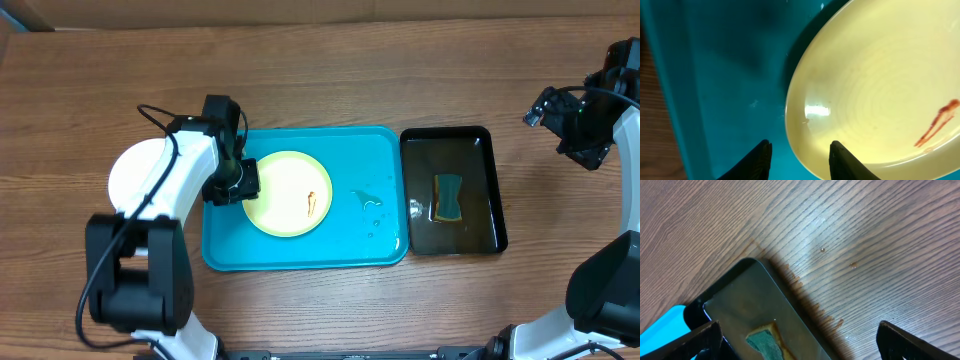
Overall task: Clean dirty plates on tray and stack at the side
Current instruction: 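Slide the yellow-green plate toward the tray center with the left gripper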
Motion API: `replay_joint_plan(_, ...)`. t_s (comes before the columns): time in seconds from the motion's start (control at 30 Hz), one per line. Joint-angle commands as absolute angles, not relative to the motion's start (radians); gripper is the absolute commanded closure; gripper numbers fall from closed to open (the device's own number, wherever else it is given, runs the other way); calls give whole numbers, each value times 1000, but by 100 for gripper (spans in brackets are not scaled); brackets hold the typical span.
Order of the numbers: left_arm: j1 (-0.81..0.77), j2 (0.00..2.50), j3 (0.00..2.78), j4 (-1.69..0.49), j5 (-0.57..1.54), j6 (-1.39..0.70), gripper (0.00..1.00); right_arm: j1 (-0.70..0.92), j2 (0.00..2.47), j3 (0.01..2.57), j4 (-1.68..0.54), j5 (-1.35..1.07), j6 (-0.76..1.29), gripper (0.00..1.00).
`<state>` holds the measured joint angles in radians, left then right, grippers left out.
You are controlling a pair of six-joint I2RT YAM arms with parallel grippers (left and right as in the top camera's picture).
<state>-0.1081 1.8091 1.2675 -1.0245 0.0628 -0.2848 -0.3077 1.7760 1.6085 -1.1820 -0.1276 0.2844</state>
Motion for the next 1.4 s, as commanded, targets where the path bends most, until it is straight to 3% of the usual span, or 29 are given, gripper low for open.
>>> replay_joint_plan(0.0,-142,1717,1294,-1022,-38,-303,59,-313,1766,1618,-1179,-132,285,0)
replay_joint_plan(0.1,-152,1690,1294,-1020,-80,-303,55,-313,1766,1618,-1179,-132,285,0)
replay_joint_plan(0.27,-149,1699,1293,-999,-97,-287,34,-313,1766,1618,-1179,-132,285,0)
replay_joint_plan(1.07,-151,1891,1291,-915,-59,-295,44,-313,1766,1618,-1179,-132,285,0)
replay_joint_plan(1.17,-152,1902,1291,-916,-57,-295,54,-313,1766,1618,-1179,-132,285,0)
replay_joint_plan(1.37,-153,1906,1267,-913,-5,-310,57,-313,1766,1618,-1179,-132,285,0)
